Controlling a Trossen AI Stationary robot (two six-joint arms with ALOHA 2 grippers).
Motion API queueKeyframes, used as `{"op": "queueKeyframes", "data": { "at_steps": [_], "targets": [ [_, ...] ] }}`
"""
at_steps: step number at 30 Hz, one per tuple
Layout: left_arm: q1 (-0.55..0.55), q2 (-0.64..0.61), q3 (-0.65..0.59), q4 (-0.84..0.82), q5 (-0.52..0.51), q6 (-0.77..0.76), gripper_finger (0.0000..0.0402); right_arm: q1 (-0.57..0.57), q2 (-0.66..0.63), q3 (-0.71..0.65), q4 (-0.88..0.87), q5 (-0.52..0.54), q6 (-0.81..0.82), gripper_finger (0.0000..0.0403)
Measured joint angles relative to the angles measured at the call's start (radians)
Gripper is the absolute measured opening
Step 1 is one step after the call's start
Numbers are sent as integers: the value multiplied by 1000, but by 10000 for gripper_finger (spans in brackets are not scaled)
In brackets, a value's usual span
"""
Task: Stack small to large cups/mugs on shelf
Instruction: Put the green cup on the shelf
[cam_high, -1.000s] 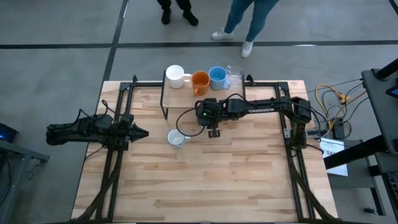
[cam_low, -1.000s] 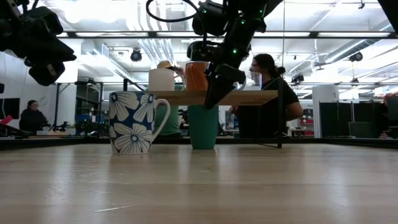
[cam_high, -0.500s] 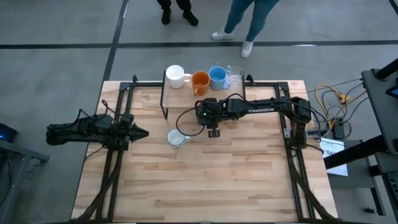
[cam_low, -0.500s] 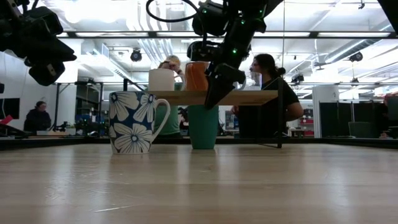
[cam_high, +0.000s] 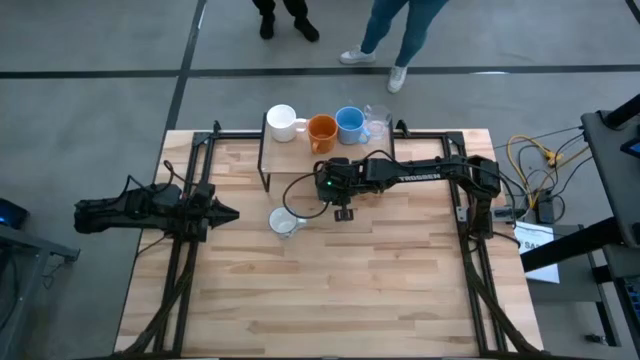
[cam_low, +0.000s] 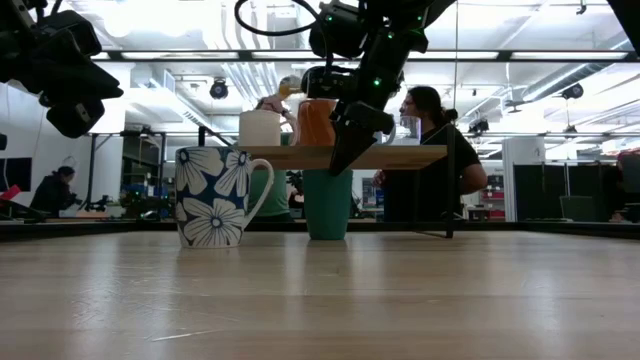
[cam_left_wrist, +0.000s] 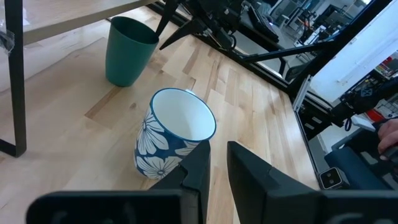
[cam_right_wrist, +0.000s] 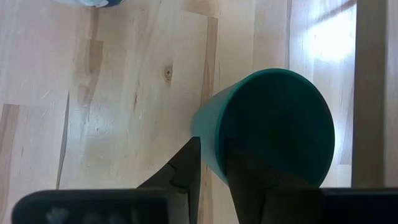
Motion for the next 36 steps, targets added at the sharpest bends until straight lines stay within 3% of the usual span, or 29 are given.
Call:
{"op": "queueKeyframes", "data": {
  "at_steps": [36],
  "targets": [
    [1, 0, 0, 0, 2, 0, 40, -29, 0, 0, -1, -67, 12, 63]
  ]
}}
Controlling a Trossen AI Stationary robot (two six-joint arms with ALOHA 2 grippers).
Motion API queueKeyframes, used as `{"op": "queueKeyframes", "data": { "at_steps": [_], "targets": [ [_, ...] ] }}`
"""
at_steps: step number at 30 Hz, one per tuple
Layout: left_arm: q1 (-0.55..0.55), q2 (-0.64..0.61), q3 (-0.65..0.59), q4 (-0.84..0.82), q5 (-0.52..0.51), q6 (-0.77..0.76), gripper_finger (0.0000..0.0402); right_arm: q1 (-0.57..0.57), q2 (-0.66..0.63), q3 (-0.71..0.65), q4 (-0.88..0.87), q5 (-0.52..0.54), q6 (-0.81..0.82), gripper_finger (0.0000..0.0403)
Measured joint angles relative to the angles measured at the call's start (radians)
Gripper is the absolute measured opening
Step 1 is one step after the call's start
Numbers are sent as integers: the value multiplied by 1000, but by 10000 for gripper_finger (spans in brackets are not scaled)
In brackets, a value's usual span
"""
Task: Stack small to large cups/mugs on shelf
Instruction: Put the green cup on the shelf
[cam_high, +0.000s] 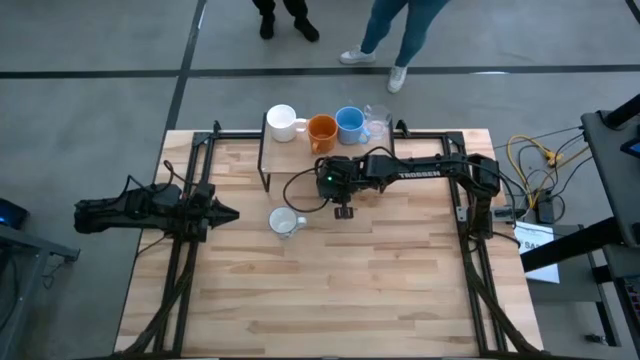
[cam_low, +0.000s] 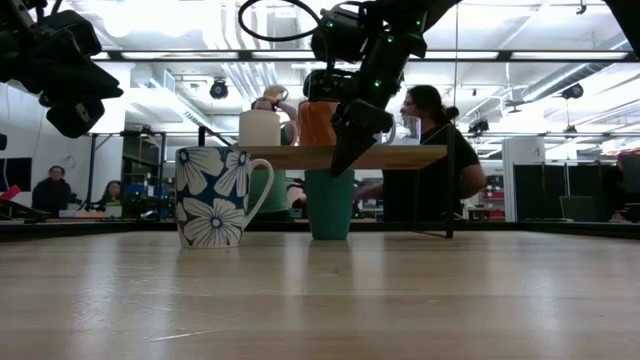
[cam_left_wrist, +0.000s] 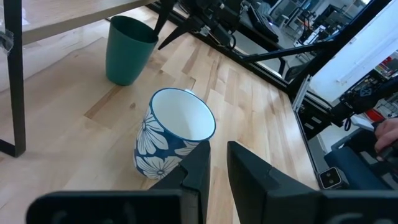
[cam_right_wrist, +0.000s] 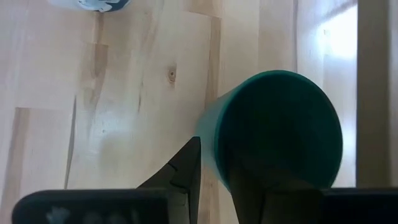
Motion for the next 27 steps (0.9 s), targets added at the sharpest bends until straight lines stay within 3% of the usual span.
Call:
{"op": "queueKeyframes", "data": {
  "at_steps": [27],
  "targets": [
    [0, 0, 0, 0, -2, 0, 40, -3, 0, -11, -6, -4, 15, 60]
  ]
}}
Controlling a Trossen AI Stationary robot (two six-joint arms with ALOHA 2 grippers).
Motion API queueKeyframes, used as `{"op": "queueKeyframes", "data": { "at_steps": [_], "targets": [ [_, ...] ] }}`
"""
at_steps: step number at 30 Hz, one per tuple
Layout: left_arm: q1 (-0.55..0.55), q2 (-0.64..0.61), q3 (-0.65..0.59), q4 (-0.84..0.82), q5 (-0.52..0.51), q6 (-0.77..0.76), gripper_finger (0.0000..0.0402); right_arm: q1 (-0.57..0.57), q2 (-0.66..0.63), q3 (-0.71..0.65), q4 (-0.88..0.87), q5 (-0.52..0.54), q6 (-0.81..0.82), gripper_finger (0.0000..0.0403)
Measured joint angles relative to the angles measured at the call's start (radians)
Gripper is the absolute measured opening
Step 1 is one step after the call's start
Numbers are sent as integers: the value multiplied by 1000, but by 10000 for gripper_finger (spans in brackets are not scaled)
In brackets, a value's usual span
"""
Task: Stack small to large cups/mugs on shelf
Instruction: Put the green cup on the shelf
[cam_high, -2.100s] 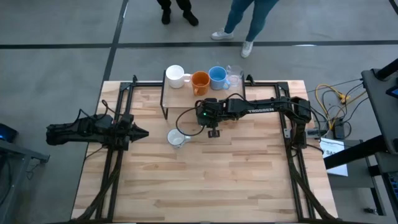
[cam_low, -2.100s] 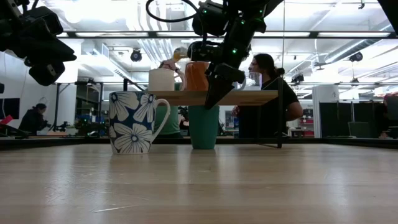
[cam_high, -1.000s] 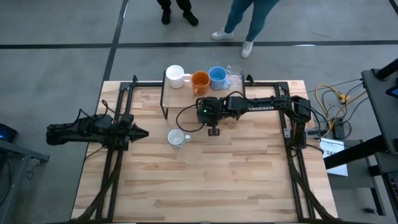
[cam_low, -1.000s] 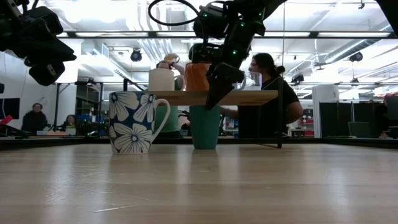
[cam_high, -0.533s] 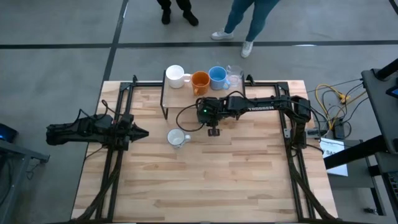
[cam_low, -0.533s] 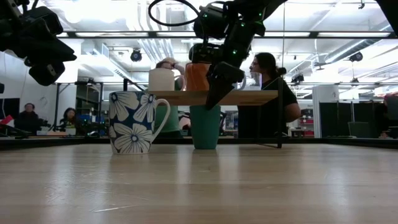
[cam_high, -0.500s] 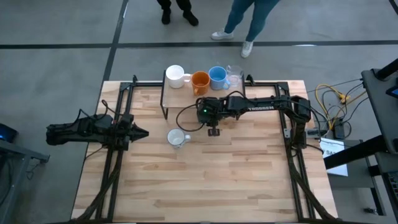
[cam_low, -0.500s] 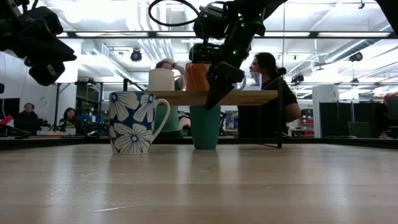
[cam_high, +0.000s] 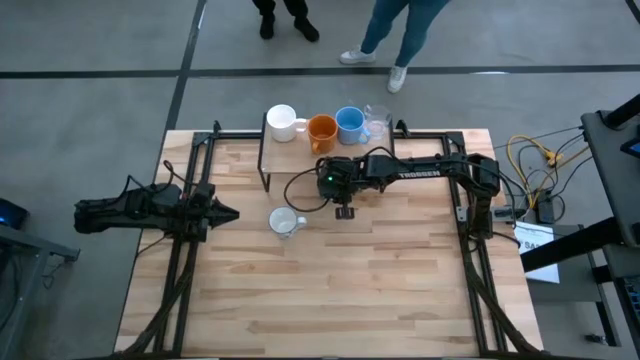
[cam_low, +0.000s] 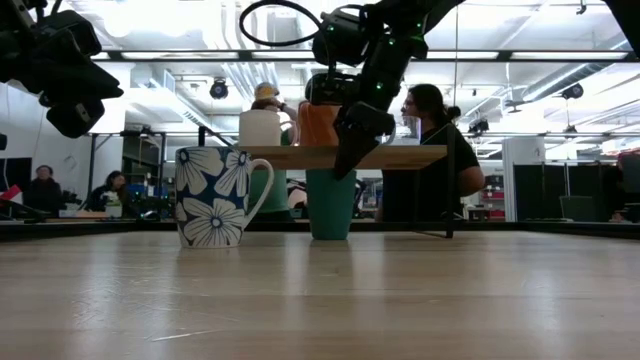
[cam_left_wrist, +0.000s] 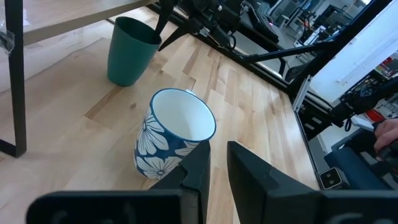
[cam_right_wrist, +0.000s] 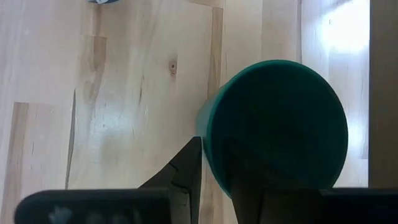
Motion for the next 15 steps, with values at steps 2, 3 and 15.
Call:
{"op": "queueKeyframes", "data": {
  "at_steps": [2, 3, 15],
  "targets": [
    [0, 0, 0, 0, 0, 0, 40, 0, 0, 0, 0, 0, -1, 50],
    [0, 0, 0, 0, 1, 0, 40, 0, 0, 0, 0, 0, -1, 43],
    [0, 0, 0, 0, 3, 0, 40, 0, 0, 0, 0, 0, -6, 10]
  ]
}}
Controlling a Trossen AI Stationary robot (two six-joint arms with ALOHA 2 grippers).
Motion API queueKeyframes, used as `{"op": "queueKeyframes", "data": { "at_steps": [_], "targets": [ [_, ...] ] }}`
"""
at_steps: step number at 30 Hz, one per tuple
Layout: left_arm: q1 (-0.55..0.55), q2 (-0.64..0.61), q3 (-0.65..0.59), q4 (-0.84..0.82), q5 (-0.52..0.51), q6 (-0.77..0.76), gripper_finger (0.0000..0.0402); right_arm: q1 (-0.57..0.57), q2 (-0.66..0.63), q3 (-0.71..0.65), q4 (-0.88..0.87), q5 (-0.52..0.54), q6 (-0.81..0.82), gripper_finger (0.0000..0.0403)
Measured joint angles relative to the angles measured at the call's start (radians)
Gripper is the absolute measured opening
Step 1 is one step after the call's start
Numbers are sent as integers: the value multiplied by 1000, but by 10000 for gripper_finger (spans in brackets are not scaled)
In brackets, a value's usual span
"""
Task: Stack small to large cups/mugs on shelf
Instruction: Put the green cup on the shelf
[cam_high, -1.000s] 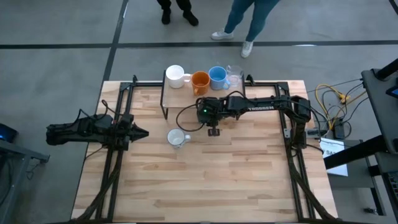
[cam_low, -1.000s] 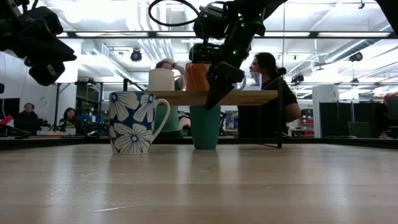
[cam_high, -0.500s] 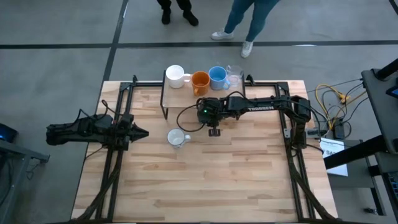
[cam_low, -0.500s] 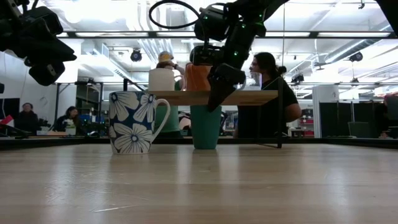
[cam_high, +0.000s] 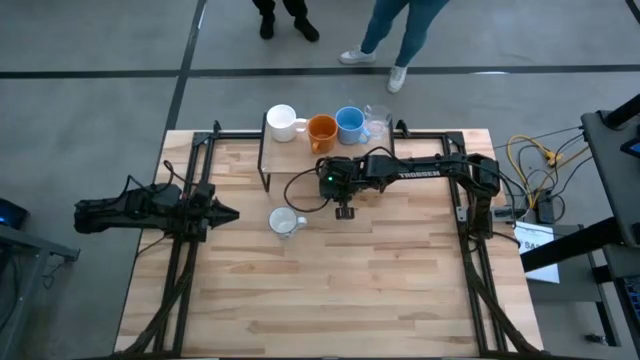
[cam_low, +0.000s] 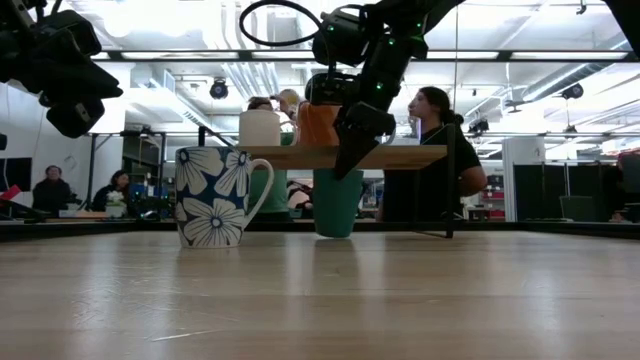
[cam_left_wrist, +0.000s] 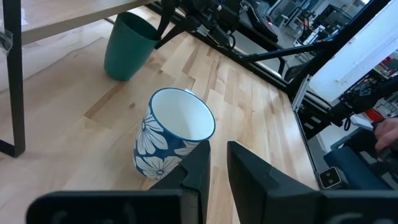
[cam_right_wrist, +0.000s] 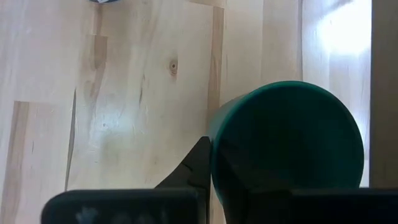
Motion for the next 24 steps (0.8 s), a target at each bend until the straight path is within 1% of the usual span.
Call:
{"op": "queueKeyframes", "data": {
  "at_steps": [7, 14, 20, 24],
  "targets": [
    [0, 0, 0, 0, 0, 0, 40, 13, 0, 0, 0, -30, 0, 9],
    [1, 0, 0, 0, -1, 0, 40, 53, 0, 0, 0, -33, 16, 9],
    [1, 0, 0, 0, -2, 0, 40, 99, -5, 0, -2, -76, 50, 9],
    [1, 0, 0, 0, -5, 1, 40, 126, -5, 18, -50, -84, 47, 9]
  ]
}}
